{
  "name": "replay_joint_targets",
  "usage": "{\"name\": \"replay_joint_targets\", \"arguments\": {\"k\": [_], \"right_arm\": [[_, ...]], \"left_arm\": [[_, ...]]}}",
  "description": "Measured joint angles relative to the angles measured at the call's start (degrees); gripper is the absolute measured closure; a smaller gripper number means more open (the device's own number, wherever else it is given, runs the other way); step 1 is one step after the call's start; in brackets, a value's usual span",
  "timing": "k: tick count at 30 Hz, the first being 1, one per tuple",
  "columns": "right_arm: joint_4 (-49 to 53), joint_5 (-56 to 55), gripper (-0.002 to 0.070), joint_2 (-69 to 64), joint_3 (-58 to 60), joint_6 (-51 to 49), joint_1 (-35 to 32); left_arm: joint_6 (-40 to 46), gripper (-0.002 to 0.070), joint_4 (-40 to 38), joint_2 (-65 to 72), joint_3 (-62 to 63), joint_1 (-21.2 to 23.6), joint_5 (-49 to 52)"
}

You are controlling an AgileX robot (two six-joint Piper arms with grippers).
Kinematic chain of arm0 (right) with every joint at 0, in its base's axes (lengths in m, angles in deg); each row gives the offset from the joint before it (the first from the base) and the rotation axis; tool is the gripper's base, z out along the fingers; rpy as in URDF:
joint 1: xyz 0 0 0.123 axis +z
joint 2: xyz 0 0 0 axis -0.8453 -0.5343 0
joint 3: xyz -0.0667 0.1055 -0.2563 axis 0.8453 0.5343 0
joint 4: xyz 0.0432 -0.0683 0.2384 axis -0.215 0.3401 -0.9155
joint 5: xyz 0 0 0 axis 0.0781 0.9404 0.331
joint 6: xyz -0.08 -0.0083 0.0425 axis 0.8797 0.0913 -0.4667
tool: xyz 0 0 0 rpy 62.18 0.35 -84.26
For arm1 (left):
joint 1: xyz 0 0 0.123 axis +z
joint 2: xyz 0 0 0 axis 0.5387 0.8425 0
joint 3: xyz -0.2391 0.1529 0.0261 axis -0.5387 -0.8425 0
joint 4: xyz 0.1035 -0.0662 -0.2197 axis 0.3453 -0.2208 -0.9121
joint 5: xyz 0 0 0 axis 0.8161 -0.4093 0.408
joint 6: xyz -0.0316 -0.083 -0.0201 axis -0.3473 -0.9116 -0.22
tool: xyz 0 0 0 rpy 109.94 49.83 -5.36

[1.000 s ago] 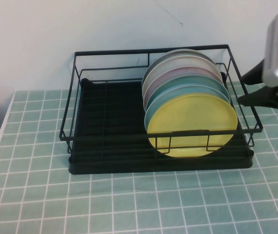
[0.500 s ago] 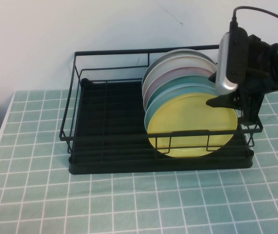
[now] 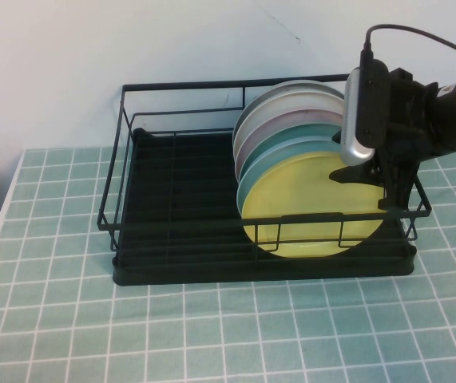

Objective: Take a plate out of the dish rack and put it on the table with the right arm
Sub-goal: Grasp the plate from the shelf

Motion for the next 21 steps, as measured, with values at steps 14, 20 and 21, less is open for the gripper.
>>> {"name": "replay_joint_targets", "arguments": {"k": [14,20,21], "right_arm": [[0.0,-4.1,0.0351,-5.0,-0.1,0.6,0.3],[0.0,-4.9,0.0577,-2.8,-0.1,0.6,0.5],[0.0,-4.9,0.0577,-1.7,-0.1,0.6,0.5]], "left_arm": [[0.0,0.0678,0.0,0.0,0.0,0.0,0.0],[0.0,0.0678,0.0,0.0,0.0,0.0,0.0],[0.0,0.0678,0.0,0.0,0.0,0.0,0.0]]}}
